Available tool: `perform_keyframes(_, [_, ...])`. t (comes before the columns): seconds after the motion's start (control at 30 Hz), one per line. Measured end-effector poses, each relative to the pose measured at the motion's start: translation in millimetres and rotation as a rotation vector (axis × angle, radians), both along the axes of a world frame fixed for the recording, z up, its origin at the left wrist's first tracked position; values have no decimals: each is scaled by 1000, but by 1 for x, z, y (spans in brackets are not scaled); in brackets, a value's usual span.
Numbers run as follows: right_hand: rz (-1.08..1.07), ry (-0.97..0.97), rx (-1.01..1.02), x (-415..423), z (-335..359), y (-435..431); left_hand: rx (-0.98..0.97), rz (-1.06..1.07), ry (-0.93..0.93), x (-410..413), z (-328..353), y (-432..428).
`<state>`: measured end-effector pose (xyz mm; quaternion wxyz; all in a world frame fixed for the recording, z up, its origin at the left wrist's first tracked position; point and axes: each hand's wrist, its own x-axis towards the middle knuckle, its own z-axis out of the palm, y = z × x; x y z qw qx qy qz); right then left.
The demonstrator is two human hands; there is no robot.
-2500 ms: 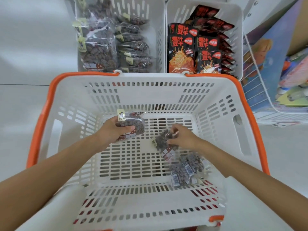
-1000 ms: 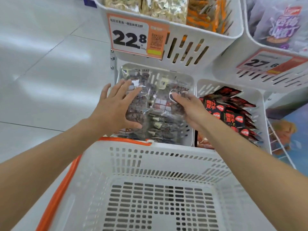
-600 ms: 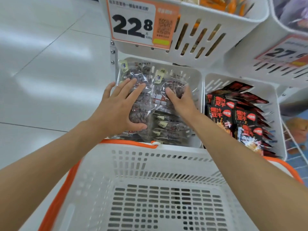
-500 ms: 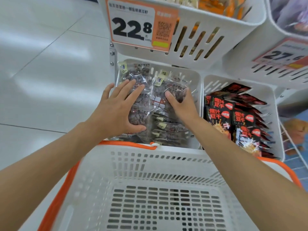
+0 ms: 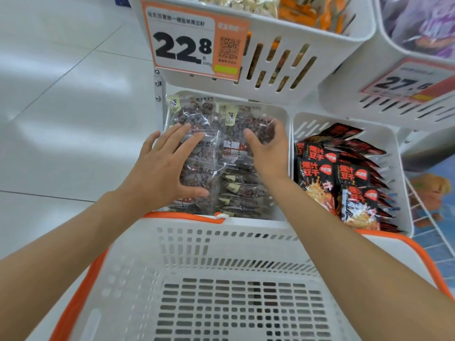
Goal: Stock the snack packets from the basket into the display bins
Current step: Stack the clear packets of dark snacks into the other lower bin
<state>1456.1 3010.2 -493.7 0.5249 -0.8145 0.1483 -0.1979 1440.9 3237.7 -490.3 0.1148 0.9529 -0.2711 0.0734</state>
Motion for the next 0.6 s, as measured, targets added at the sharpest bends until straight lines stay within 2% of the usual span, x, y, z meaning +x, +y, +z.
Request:
perform_keyframes(0.13, [114, 150, -130, 6, -6, 2, 4, -4, 6, 1, 0, 1])
perform_keyframes(0.23, [185, 233, -34, 6, -8, -2, -5, -5, 9, 1, 0, 1])
perform_keyframes(0.3, [174, 280, -72, -1, -2, -2, -10, -5, 5, 0, 0, 1])
perform_keyframes(0.47, [8, 149, -173, -14, -3, -3, -9, 1, -10, 0, 0, 2])
perform_keyframes(0.6, [45, 220, -228, -24, 1, -4, -52, 28, -7, -11, 12, -4])
